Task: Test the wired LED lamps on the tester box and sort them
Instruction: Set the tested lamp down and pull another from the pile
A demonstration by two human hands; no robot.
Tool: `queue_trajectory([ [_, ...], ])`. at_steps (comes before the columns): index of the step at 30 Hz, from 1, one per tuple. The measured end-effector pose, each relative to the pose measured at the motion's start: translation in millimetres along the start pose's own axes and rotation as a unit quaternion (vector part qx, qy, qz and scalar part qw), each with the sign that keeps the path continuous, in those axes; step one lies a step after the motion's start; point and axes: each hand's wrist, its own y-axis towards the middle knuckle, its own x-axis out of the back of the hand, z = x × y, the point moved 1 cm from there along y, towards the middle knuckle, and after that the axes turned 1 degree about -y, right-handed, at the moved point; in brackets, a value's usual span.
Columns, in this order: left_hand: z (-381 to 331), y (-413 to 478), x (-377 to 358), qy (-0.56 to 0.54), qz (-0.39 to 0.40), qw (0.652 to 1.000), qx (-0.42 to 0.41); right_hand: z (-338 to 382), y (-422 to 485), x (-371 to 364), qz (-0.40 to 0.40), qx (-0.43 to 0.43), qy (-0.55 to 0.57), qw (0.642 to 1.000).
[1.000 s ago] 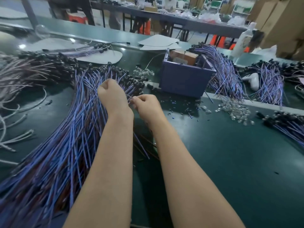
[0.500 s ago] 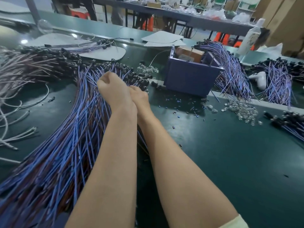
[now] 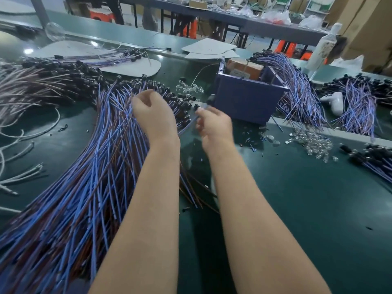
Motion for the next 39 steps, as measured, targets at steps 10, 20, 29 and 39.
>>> queue_trajectory([
  [10, 42, -64, -52, 0.383, 0.462, 0.792, -0.108, 67, -4, 134, -0.139, 0.108, 0.306, 0.936],
  [20, 72, -105, -79, 0.378, 0.444, 0.793, -0.178, 40, -2, 172, -0.069, 0.208, -0.031, 0.975],
  [29, 74, -75, -59, 0.537, 0.293, 0.773, -0.167, 48, 5, 213, -0.308, 0.232, 0.17, 0.907],
  [39, 73, -68, -52, 0.416, 0.213, 0.878, -0.103, 46, 6, 220, -0.341, 0.216, 0.195, 0.894],
])
